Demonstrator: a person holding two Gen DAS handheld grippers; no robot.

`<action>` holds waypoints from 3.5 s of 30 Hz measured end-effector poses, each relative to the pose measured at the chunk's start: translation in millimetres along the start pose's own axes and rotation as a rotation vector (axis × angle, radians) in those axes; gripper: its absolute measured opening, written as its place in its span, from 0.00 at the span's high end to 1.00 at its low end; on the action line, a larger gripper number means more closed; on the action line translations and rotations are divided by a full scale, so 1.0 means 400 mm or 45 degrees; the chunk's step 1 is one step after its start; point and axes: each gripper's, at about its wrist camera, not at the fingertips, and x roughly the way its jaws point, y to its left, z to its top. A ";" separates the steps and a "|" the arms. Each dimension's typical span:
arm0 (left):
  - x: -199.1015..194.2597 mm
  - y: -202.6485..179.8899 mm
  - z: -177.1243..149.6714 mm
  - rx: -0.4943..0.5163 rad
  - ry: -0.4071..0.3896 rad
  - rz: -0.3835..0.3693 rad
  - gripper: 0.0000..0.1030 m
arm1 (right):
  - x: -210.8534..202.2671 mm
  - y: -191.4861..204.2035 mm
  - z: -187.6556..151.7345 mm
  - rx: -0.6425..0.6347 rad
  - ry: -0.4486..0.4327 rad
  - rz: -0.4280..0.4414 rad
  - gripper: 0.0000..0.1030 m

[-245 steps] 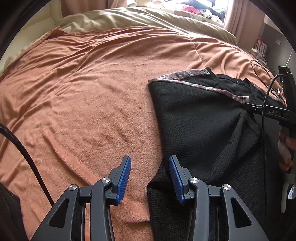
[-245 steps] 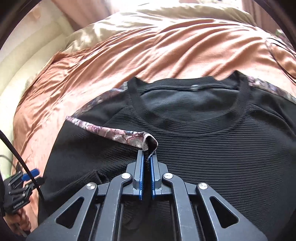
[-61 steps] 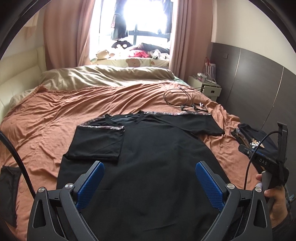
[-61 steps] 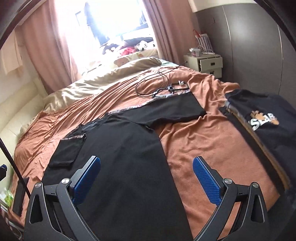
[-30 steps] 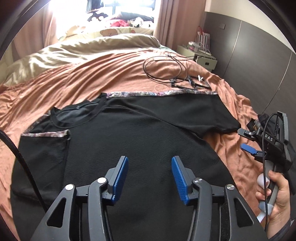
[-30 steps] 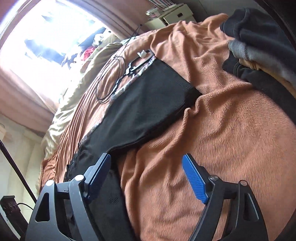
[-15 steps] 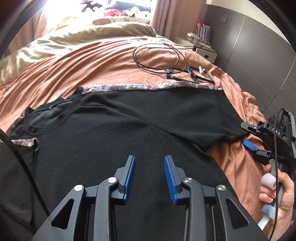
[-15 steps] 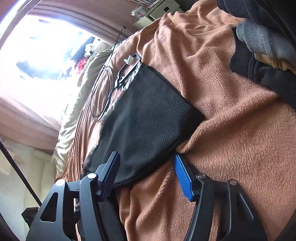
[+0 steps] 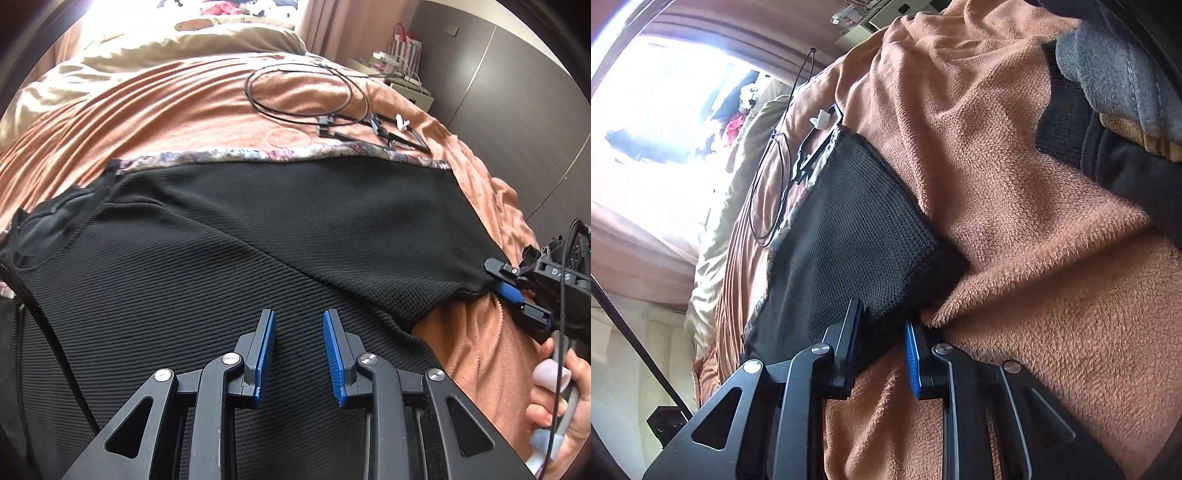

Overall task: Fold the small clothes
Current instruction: 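Grasp the other sleeve with the right gripper while the left gripper grasps the shirt side edge, then fold the held shirt side and sleeve over the body toward the collar with the right gripper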

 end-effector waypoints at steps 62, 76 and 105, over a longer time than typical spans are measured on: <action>-0.362 0.214 -0.023 -0.126 -0.113 0.032 0.71 | 0.096 0.344 -0.216 -0.389 0.331 0.366 0.58; -0.298 0.095 -0.032 -0.027 -0.043 -0.023 0.71 | 0.004 0.206 -0.004 -0.199 0.108 0.231 0.38; 0.003 -0.205 0.006 0.254 0.104 -0.099 0.48 | -0.025 0.068 0.029 -0.013 0.016 0.171 0.51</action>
